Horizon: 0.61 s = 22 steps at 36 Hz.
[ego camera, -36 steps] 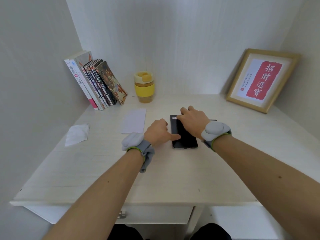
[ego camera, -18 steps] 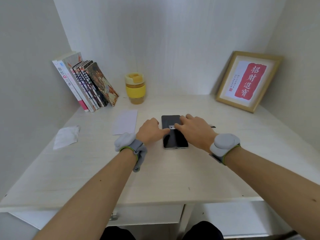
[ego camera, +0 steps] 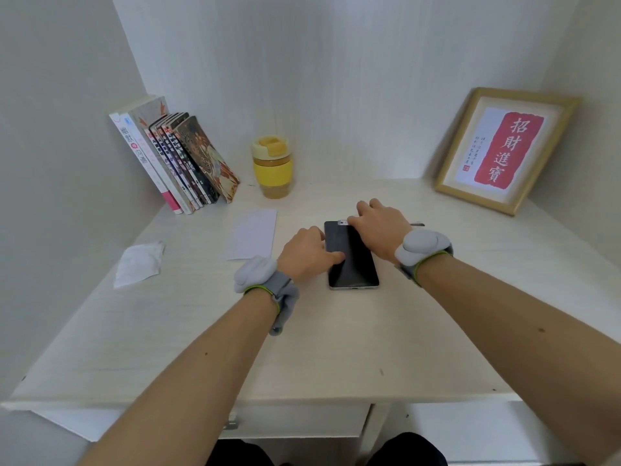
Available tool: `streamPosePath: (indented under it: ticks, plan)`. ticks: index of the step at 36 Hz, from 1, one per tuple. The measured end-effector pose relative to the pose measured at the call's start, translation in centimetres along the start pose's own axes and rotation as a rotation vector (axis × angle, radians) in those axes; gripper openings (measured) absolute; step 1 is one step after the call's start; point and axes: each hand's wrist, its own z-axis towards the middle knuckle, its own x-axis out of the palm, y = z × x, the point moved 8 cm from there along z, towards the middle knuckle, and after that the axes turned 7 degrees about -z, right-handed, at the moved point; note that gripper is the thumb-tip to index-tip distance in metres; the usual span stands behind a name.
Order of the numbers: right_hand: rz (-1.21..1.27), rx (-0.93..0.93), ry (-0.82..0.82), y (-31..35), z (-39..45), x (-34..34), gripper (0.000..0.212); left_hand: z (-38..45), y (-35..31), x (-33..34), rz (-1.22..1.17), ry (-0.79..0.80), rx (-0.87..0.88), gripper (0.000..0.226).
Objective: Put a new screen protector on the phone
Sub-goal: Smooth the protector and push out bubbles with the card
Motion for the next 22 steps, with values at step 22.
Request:
streamPosePath:
  ticks: [22]
  plan:
    - [0.018, -0.237, -0.103, 1.5, -6.6, -2.5, 0.035, -1.2, 0.6, 0.3, -0.046, -0.022, -0.015, 0.048]
